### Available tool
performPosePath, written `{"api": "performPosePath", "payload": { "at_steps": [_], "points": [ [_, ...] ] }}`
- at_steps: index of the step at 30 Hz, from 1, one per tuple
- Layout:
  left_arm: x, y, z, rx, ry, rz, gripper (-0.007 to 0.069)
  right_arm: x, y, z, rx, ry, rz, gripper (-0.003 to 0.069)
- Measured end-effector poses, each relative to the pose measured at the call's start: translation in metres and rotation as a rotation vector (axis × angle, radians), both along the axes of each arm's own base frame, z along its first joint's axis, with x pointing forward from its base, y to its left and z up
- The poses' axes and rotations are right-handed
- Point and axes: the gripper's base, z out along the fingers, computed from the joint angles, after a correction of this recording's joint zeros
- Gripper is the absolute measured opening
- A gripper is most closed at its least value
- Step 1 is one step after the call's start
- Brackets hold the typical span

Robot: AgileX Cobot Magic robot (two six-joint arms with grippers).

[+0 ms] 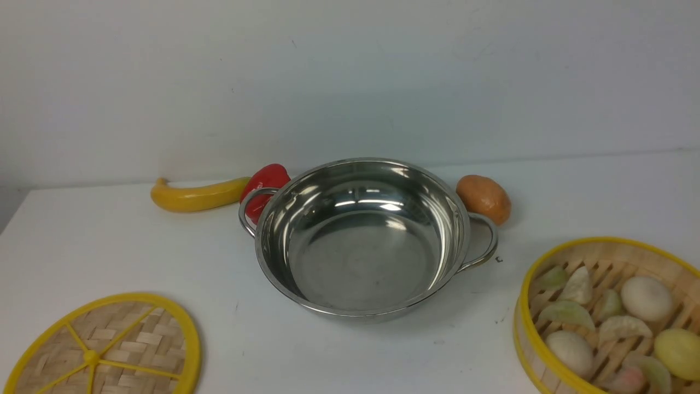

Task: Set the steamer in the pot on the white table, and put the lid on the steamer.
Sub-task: 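Reach for and grasp the rim of the bamboo steamer holding the buns with the right gripper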

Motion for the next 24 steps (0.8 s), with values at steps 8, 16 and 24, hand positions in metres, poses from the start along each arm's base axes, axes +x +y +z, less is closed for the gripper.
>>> {"api": "performPosePath", "payload": {
  "at_steps": [8,16,24],
  "points": [
    [0.000,0.000,0.000,0.000,0.000,0.000,0.0421,0.000,0.000,0.000,0.000,0.000,0.000,0.0241],
    [0.000,0.000,0.000,0.000,0.000,0.000,0.0421,0.000,0.000,0.000,0.021,-0.003,0.000,0.0241],
    [0.000,0.000,0.000,0.000,0.000,0.000,0.0421,-0.005,0.002,0.044,0.133,-0.128,0.003,0.0241]
  ]
}}
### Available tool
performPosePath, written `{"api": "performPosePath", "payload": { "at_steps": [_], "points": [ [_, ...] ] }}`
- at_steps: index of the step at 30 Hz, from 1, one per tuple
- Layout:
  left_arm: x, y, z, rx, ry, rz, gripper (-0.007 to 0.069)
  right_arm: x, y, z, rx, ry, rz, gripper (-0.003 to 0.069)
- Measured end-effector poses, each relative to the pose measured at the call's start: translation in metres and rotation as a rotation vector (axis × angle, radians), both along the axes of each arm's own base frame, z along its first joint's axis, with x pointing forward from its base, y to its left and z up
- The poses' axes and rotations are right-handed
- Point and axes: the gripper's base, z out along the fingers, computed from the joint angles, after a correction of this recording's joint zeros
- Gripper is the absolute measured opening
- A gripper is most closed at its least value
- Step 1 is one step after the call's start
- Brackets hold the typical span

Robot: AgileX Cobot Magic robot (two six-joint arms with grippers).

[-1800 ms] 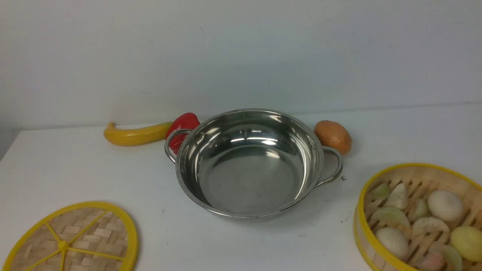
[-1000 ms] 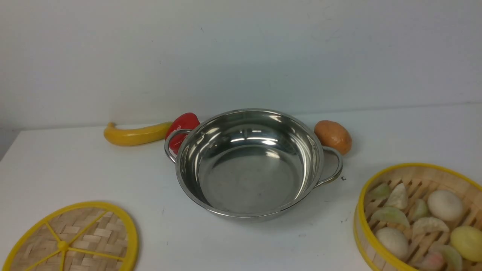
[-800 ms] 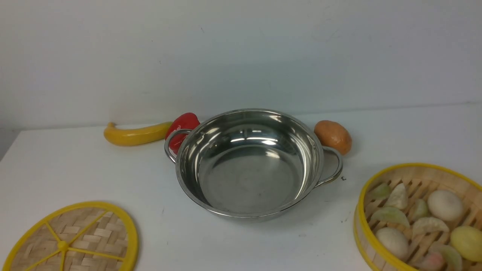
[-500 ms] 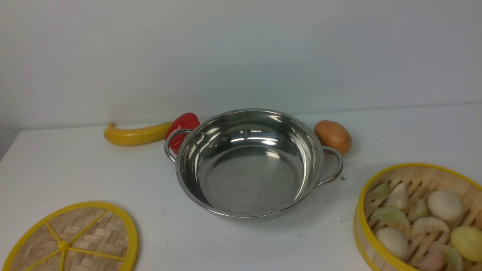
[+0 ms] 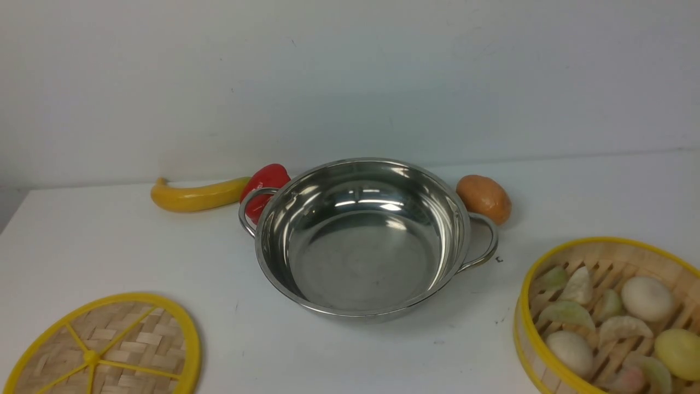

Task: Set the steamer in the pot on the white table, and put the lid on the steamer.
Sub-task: 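Reach for and grasp the rim of the bamboo steamer holding the buns with the right gripper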

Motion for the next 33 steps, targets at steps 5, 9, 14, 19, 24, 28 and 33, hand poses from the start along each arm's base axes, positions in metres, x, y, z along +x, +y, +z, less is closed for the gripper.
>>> {"api": "performPosePath", "payload": {
  "at_steps": [5,9,14,19,24,28,33],
  "points": [
    [0.000,0.000,0.000,0.000,0.000,0.000,0.0421,-0.023,-0.001,0.082,0.077,-0.098,0.013,0.0241],
    [0.000,0.000,0.000,0.000,0.000,0.000,0.0421,-0.029,0.001,0.116,0.046,0.046,0.039,0.0241],
    [0.000,0.000,0.000,0.000,0.000,0.000,0.0421,-0.028,0.006,0.142,-0.006,0.177,0.093,0.0241],
    [0.000,0.000,0.000,0.000,0.000,0.000,0.0421,-0.016,0.011,0.149,0.030,0.178,0.132,0.0241],
    [0.000,0.000,0.000,0.000,0.000,0.000,0.0421,-0.011,0.013,0.147,-0.020,0.215,0.164,0.0241],
    [0.000,0.000,0.000,0.000,0.000,0.000,0.0421,0.003,0.013,0.146,-0.095,0.374,0.166,0.0241],
    [0.000,0.000,0.000,0.000,0.000,0.000,0.0421,0.035,0.010,0.152,-0.193,0.620,0.136,0.0244]
  ]
}}
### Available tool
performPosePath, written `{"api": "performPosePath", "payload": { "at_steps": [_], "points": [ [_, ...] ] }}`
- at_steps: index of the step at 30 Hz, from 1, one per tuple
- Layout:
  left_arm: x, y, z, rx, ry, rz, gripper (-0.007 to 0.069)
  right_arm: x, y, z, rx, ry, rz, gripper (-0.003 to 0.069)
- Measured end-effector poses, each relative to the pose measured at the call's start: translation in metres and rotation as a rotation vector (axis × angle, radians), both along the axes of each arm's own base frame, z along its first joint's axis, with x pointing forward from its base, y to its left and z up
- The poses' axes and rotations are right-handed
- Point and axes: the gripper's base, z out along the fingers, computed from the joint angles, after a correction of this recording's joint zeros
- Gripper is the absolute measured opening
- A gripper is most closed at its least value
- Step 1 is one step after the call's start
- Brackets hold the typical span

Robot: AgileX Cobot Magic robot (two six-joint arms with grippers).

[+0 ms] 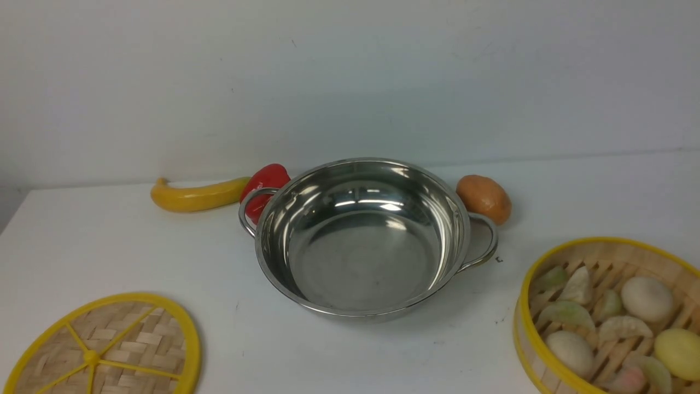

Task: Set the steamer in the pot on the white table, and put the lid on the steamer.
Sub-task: 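Reach for and grasp the rim of the bamboo steamer holding the buns with the right gripper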

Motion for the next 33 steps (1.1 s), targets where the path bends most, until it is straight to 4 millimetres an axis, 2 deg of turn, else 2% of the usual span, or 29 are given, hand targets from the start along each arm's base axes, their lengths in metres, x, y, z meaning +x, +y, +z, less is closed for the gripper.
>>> {"api": "performPosePath", "payload": {
  "at_steps": [3,4,5,10,13,16,19,20,21,23,24,25,27,31,33],
  "points": [
    [0.000,0.000,0.000,0.000,0.000,0.000,0.0421,0.034,-0.004,0.009,-0.088,0.092,-0.042,0.0244],
    [0.000,0.000,0.000,0.000,0.000,0.000,0.0421,0.038,-0.004,0.008,-0.093,0.104,-0.045,0.0244],
    [0.000,0.000,0.000,0.000,0.000,0.000,0.0421,0.055,-0.005,0.008,-0.120,0.138,-0.063,0.0244],
    [0.000,0.000,0.000,0.000,0.000,0.000,0.0421,0.103,-0.001,-0.011,-0.158,0.284,-0.048,0.0244],
    [0.000,0.000,0.000,0.000,0.000,0.000,0.0421,0.124,0.002,-0.028,-0.167,0.365,-0.035,0.0249],
    [0.000,0.000,0.000,0.000,0.000,0.000,0.0421,0.136,0.003,-0.040,-0.172,0.418,-0.032,0.0297],
    [0.000,0.000,0.000,0.000,0.000,0.000,0.0421,0.139,-0.001,-0.042,-0.173,0.428,-0.057,0.0347],
    [0.000,0.000,0.000,0.000,0.000,0.000,0.0421,0.141,-0.009,-0.044,-0.173,0.437,-0.093,0.0381],
    [0.000,0.000,0.000,0.000,0.000,0.000,0.0421,0.141,-0.011,-0.044,-0.172,0.440,-0.104,0.0381],
    [0.000,0.000,0.000,0.000,0.000,0.000,0.0421,0.142,-0.032,-0.046,-0.175,0.452,-0.181,0.0412],
    [0.000,0.000,0.000,0.000,0.000,0.000,0.0421,0.142,-0.032,-0.046,-0.177,0.454,-0.178,0.0412],
    [0.000,0.000,0.000,0.000,0.000,0.000,0.0421,0.142,-0.042,-0.047,-0.173,0.463,-0.209,0.0417],
    [0.000,0.000,0.000,0.000,0.000,0.000,0.0421,0.143,-0.048,-0.049,-0.158,0.476,-0.221,0.0419],
    [0.000,0.000,0.000,0.000,0.000,0.000,0.0421,0.156,-0.051,-0.065,-0.119,0.532,-0.172,0.0419],
    [0.000,0.000,0.000,0.000,0.000,0.000,0.0421,0.173,-0.052,-0.082,-0.122,0.562,-0.138,0.0419]
  ]
}}
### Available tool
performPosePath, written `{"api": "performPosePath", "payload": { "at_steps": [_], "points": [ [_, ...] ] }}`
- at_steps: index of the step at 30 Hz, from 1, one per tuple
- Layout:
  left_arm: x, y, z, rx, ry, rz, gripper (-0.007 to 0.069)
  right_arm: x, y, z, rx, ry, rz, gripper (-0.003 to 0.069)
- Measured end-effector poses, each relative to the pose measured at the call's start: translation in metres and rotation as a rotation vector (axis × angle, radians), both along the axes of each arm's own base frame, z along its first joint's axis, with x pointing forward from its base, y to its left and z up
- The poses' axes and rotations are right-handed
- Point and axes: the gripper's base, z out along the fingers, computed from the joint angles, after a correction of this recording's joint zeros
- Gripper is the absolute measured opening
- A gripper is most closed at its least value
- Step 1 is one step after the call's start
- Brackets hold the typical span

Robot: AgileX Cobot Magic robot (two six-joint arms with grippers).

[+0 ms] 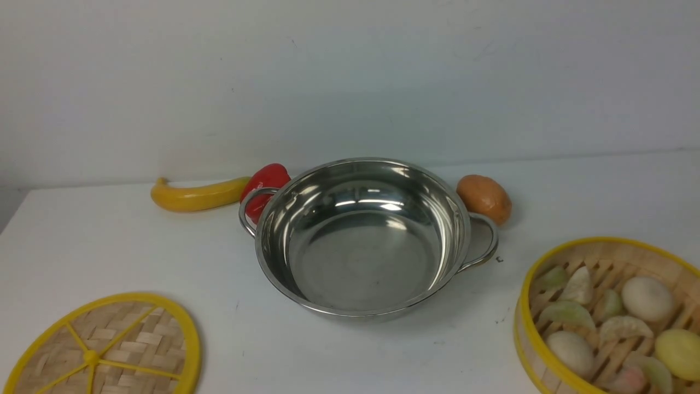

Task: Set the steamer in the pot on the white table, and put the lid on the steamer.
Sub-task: 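Reach for and grasp the rim of the bamboo steamer holding the buns with the right gripper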

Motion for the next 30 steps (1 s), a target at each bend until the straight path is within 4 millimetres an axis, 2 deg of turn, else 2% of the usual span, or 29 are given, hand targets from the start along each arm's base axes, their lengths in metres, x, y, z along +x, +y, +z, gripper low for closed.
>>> {"api": "performPosePath", "payload": {
  "at_steps": [2,4,9,16,30],
  "points": [
    [0.000,0.000,0.000,0.000,0.000,0.000,0.0421,0.006,-0.001,-0.006,-0.001,0.005,0.008,0.0419],
    [0.000,0.000,0.000,0.000,0.000,0.000,0.0421,0.021,-0.003,-0.025,0.004,0.049,0.015,0.0419],
    [0.000,0.000,0.000,0.000,0.000,0.000,0.0421,0.039,-0.007,-0.060,0.000,0.144,0.030,0.0419],
    [0.000,0.000,0.000,0.000,0.000,0.000,0.0421,0.053,-0.010,-0.085,-0.013,0.173,0.056,0.0386],
    [0.000,0.000,0.000,0.000,0.000,0.000,0.0421,0.067,-0.013,-0.112,-0.018,0.195,0.085,0.0356]
  ]
}}
